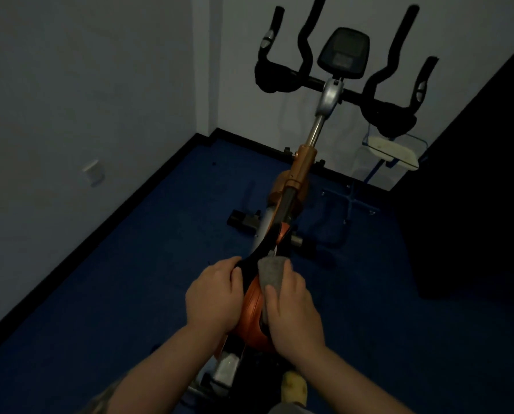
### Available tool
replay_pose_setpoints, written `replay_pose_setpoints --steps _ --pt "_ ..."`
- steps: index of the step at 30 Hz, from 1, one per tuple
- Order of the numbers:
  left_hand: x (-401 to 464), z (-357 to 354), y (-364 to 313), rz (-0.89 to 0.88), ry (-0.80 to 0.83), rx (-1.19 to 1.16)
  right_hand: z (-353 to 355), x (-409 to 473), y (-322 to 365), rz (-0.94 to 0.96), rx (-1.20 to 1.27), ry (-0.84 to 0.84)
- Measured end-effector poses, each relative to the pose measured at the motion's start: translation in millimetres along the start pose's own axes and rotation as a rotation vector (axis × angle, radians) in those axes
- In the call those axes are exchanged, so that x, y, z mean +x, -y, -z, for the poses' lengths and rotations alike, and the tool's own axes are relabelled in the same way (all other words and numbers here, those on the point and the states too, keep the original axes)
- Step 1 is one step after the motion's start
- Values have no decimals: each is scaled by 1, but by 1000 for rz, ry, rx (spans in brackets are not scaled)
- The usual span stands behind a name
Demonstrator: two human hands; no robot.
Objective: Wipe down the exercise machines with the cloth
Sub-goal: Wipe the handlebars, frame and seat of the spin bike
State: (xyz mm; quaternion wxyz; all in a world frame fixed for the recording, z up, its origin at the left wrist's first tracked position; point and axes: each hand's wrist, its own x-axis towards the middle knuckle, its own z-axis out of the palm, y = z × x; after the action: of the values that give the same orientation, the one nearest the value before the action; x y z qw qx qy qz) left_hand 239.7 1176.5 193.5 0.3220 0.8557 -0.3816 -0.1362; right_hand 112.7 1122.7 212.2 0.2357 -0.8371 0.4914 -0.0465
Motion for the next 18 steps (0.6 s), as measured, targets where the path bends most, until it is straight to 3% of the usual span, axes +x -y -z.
replay_pose_setpoints --steps 4,8,10,13,14,16,18 --pt "0 0 -2 25 -11 24 0 65 4 -129 158 3" --pt "-2 1 -4 55 -4 22 11 138 -12 -67 234 34" --pt "-3 0 -4 95 -21 1 21 155 -20 94 132 71" --pt "-7 -3 -4 179 -98 -65 20 134 -20 700 -81 -83" --pt "-9 -4 -4 214 -126 -83 18 122 -20 836 -73 -11" --pt "-11 -7 -5 280 -184 -108 19 120 -25 968 -50 174" --pt "-16 -9 -7 332 -258 -111 24 143 -29 936 -73 226"
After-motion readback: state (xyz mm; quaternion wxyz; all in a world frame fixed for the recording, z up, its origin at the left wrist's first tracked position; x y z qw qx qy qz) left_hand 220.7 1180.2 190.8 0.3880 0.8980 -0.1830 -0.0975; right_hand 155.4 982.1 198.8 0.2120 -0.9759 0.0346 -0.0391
